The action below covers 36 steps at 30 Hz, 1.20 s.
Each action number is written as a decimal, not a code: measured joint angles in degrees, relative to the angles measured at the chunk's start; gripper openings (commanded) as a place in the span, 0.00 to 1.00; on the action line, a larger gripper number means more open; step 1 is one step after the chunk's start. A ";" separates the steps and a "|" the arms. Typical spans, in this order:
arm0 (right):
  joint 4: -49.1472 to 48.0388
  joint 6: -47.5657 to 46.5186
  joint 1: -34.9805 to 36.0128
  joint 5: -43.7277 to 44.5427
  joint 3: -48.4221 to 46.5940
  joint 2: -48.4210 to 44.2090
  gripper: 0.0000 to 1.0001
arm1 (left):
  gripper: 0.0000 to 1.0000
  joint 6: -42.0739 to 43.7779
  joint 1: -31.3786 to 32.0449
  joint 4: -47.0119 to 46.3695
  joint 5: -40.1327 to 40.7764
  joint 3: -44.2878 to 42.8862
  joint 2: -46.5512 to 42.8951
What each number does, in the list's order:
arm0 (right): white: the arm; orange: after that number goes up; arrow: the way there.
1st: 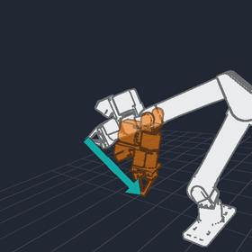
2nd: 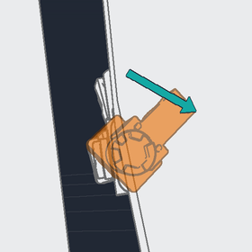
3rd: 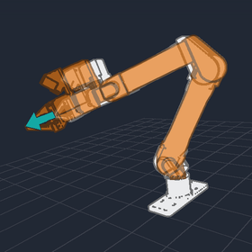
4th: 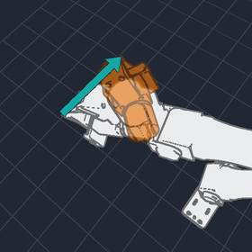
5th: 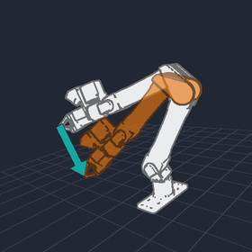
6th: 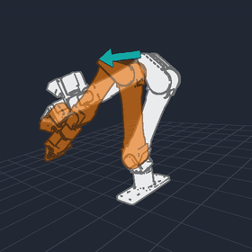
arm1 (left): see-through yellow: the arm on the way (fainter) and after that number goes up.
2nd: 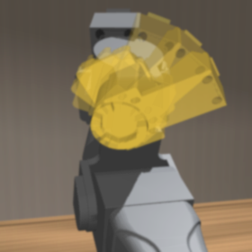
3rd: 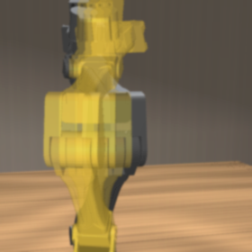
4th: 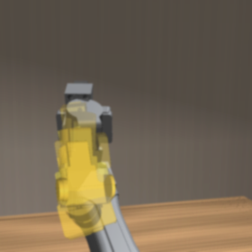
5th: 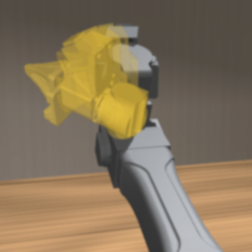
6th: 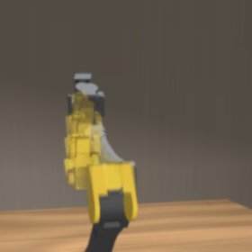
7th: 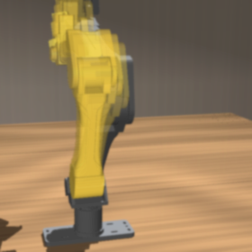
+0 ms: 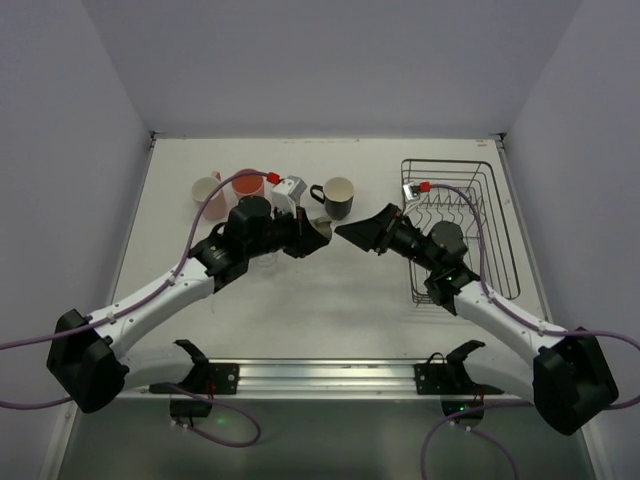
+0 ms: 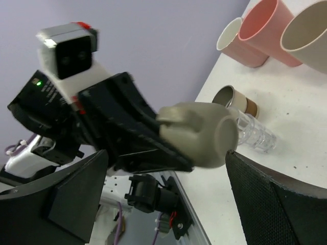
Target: Unload the cups from the dish rack
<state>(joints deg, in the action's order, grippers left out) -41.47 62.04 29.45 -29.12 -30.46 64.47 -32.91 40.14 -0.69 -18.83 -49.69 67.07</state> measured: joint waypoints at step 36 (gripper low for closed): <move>45.83 -24.72 0.13 29.40 1.75 -33.29 0.99 | 0.56 15.54 5.92 34.80 26.58 -22.23 38.53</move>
<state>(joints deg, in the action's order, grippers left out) 4.36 37.32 29.58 0.27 -28.71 31.18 -17.37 46.06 34.11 7.75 -71.92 105.60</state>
